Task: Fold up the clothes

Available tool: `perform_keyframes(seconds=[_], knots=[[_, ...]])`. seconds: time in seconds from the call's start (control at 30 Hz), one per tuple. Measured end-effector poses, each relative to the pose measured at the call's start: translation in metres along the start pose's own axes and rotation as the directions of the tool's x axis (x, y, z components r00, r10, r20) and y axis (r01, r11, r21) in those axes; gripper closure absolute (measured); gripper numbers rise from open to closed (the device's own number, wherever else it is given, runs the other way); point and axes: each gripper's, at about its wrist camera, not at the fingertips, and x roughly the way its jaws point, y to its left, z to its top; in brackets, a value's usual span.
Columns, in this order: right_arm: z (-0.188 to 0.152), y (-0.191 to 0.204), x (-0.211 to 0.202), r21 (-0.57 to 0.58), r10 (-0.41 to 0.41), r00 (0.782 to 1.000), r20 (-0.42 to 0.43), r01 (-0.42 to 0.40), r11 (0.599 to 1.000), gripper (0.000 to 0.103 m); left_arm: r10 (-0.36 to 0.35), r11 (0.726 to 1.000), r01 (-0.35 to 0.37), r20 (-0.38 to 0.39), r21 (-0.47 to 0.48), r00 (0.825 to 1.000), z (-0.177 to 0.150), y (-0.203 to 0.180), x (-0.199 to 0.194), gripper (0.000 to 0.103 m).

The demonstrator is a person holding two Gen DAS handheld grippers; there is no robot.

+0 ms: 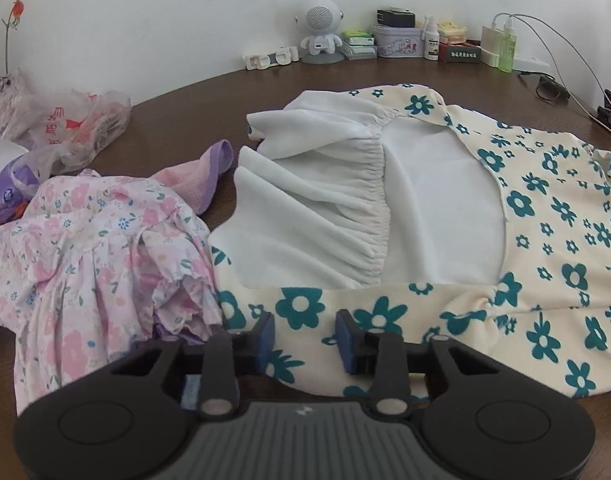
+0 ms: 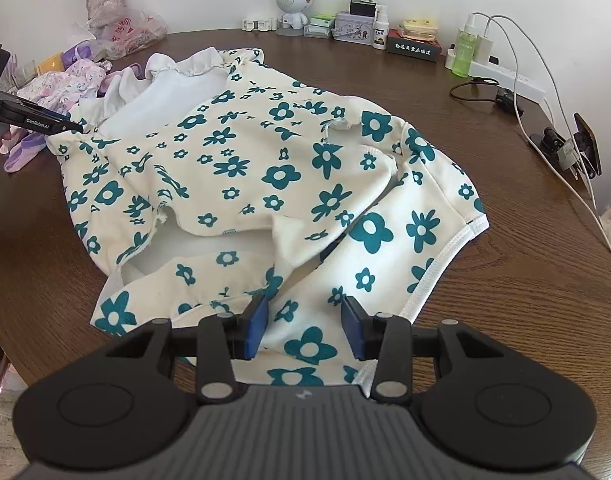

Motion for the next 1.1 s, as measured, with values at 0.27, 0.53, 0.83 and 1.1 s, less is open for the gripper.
perform_keyframes(seconds=[0.27, 0.53, 0.83, 1.1], knots=[[-0.001, -0.013, 0.002, 0.013, 0.001, 1.000, -0.011, -0.001, 1.000, 0.057, 0.006, 0.996, -0.005, -0.021, 0.086, 1.000, -0.023, -0.033, -0.022, 0.103], [0.003, -0.037, -0.003, -0.034, -0.095, 0.995, -0.039, 0.094, 0.995, 0.057, -0.041, 0.992, 0.045, -0.034, 0.118, 0.999, -0.055, -0.064, -0.056, 0.103], [0.014, -0.057, -0.007, 0.066, -0.037, 0.999, 0.023, 0.035, 0.997, 0.064, -0.104, 0.994, 0.106, 0.046, -0.041, 0.994, -0.056, -0.049, -0.091, 0.070], [0.004, -0.025, 0.001, 0.066, -0.026, 0.999, 0.045, 0.023, 0.998, 0.064, -0.062, 0.996, 0.064, 0.023, -0.058, 0.998, -0.047, -0.034, -0.064, 0.064]])
